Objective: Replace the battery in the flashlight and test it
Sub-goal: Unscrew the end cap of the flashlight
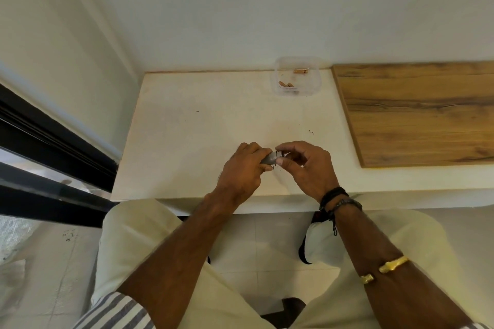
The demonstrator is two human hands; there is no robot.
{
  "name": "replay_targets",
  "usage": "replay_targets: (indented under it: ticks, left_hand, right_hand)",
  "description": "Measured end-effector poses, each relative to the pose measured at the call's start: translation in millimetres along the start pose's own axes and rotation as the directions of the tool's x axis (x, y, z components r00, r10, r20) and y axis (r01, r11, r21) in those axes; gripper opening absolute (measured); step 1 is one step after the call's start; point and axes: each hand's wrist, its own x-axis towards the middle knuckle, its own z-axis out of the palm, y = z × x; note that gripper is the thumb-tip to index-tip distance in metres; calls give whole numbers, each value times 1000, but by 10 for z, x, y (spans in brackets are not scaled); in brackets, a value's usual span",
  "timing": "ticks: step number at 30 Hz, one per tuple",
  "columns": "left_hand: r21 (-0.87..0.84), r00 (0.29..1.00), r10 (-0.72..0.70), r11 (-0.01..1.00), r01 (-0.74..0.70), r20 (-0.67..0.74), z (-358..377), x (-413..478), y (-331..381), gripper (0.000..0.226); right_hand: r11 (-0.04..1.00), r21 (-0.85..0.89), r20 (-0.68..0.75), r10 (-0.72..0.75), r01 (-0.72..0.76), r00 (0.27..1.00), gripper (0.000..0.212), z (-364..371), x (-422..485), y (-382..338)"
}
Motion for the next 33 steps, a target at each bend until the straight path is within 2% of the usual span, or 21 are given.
replay_targets:
  ticks: [5, 8, 11, 16, 21, 24, 27, 30, 33]
  left_hand:
    - [3, 1000, -11, 1000, 11, 4, -2, 5, 5, 33]
    - [14, 1000, -10, 1000, 10, -1, 1, 1, 1, 33]
    - [8, 1000, -9, 1000, 9, -2, 5, -3, -7, 32]
    - [8, 1000, 15, 1000, -14, -16, 13, -13, -28, 31]
    - [3, 1000, 10, 1000, -10, -20, 9, -4, -21, 31]
    - [7, 1000, 20, 1000, -20, -16, -4, -13, -9, 32]
    - [3, 999, 28, 1000, -28, -23, -16, -20, -4, 30]
    - [15, 1000, 26, 1000, -25, -5, -5, -20, -8, 32]
    - [13, 1000, 2, 1000, -2, 1, 9, 2, -9, 34]
  right_hand:
    - [994, 49, 34, -96, 94, 995, 30, -42, -2, -18]
    - [996, 89, 36, -6, 3, 999, 37, -47, 5, -35]
    - [994, 38, 4, 101, -101, 995, 30, -14, 9, -34]
    - [1000, -3, 1, 0, 0, 1000, 19, -1, -2, 1]
    - [995, 36, 30, -92, 91, 995, 30, -31, -12, -39]
    - [996, 84, 34, 9, -12, 999, 40, -36, -11, -67]
    - [996, 38, -9, 83, -82, 997, 32, -18, -2, -59]
    - [999, -2, -5, 43, -43, 999, 20, -10, -7, -30]
    - [999, -8, 15, -38, 38, 999, 23, -25, -12, -19]
